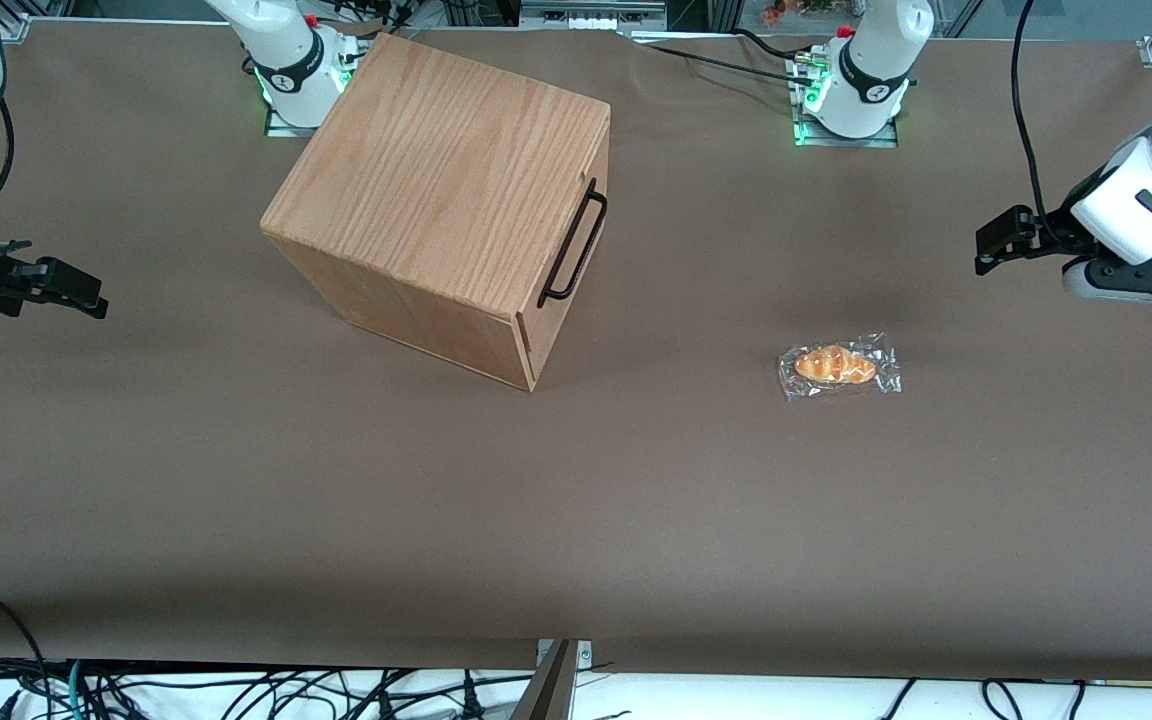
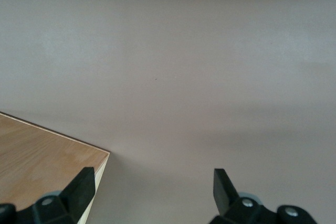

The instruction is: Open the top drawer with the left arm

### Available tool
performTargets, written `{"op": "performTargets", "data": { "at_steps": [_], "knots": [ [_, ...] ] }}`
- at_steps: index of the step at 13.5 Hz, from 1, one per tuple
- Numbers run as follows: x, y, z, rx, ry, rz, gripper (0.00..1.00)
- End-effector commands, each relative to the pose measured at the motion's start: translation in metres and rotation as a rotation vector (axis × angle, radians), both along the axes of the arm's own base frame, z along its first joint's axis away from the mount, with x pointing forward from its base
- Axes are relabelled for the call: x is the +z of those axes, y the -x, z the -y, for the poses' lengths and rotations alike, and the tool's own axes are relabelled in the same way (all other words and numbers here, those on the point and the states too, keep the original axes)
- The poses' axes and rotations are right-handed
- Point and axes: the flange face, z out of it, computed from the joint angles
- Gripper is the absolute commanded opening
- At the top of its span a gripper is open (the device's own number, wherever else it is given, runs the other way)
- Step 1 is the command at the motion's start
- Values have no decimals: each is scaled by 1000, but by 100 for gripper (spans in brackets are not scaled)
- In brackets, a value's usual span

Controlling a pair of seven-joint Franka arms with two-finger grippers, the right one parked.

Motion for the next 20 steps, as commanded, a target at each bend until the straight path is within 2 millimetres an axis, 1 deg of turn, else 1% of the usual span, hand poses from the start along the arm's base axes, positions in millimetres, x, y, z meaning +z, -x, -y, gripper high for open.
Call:
{"op": "performTargets", "data": {
  "at_steps": [1, 3, 5, 7, 8, 9, 11, 14, 16, 18, 20],
  "knots": [
    [3, 0, 0, -3, -16, -20, 100],
    [1, -1, 5, -14, -16, -25, 100],
    [-2, 0, 17, -31, -14, -31, 100],
    [-13, 0, 54, -85, 8, -54, 100],
    [-20, 2, 82, -126, 27, -69, 100],
    [-27, 3, 104, -138, 50, -84, 100],
    [-45, 6, 147, -141, 135, -127, 100],
    [-62, 12, 210, -210, 250, -113, 100],
    [-79, 14, 250, -246, 328, -110, 100],
    [-96, 17, 278, -247, 406, -119, 100],
    [-113, 24, 305, -269, 420, -94, 100]
  ]
}}
